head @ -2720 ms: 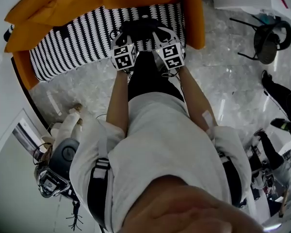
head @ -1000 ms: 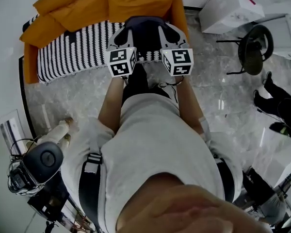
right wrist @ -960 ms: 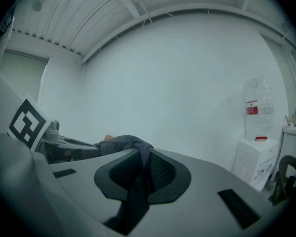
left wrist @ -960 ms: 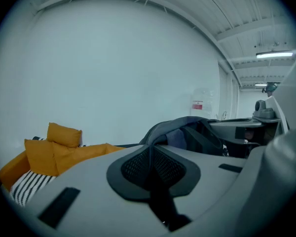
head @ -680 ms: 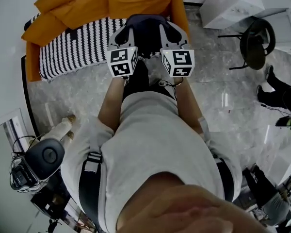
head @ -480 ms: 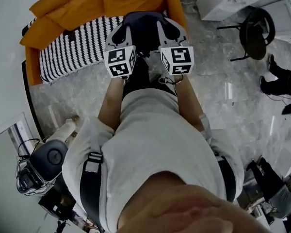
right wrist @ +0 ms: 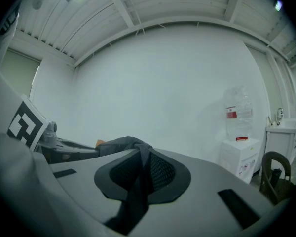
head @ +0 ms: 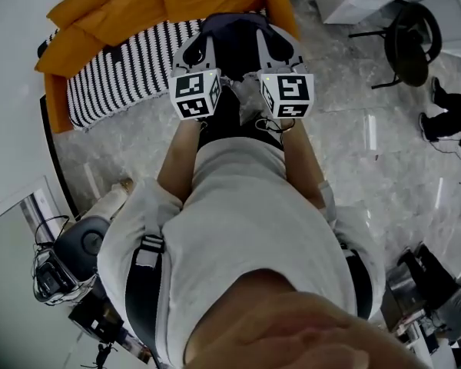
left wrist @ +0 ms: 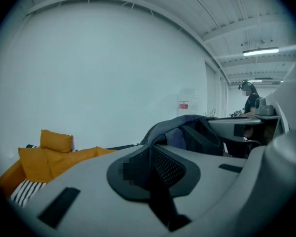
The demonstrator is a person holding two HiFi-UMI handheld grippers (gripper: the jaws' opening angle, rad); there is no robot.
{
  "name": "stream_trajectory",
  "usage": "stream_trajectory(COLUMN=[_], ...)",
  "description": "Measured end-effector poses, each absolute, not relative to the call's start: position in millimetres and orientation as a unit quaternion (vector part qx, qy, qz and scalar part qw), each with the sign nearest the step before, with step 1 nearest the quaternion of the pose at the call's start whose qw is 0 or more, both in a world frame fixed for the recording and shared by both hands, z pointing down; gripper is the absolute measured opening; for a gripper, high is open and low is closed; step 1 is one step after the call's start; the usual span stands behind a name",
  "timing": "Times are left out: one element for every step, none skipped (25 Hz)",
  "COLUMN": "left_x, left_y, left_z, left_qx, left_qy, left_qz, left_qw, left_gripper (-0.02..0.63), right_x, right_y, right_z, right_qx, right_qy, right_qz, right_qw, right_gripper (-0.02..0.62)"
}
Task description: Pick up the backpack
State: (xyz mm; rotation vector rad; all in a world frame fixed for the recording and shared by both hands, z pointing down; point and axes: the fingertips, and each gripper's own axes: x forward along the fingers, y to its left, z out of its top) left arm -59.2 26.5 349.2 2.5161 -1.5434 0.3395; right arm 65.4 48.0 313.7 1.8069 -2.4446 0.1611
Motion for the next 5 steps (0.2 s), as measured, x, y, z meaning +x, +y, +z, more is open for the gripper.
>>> stream_trajectory(left_x=[-57.5,-57.2,-57.8,-58.8,-59.9], left_y=[26.7,26.6,26.3,25.9,25.4], left_z=[350.5,351.7,352.9,354.0,355.0], left_qx=[0.845,0.846,0.846,0.846,0.846], left_qy=[-0.516,-0.514,-0.513,-0.512,-0.512], left_qz=[0.114,0.115,0.117,0.118,0.119], left_qw=[0.086,0.087,0.088,0.089,0.089], left_gripper=[0.034,0.034,0.034,0.034,0.034], right_x=[67.1,67.3,66.6,65.6,64.6], right_y=[48.7,49.2,49.3,49.4,49.4], right_z=[314.7,315.6,316.4,317.2,318.0], right_qx=[0.595,0.596,0.596,0.596,0.596], right_qy=[-0.801,-0.800,-0.800,-0.799,-0.799], right_qz=[0.053,0.054,0.054,0.054,0.054], right_qw=[0.049,0.050,0.050,0.050,0.051], right_gripper=[0.064,0.064,0.064,0.064,0.064])
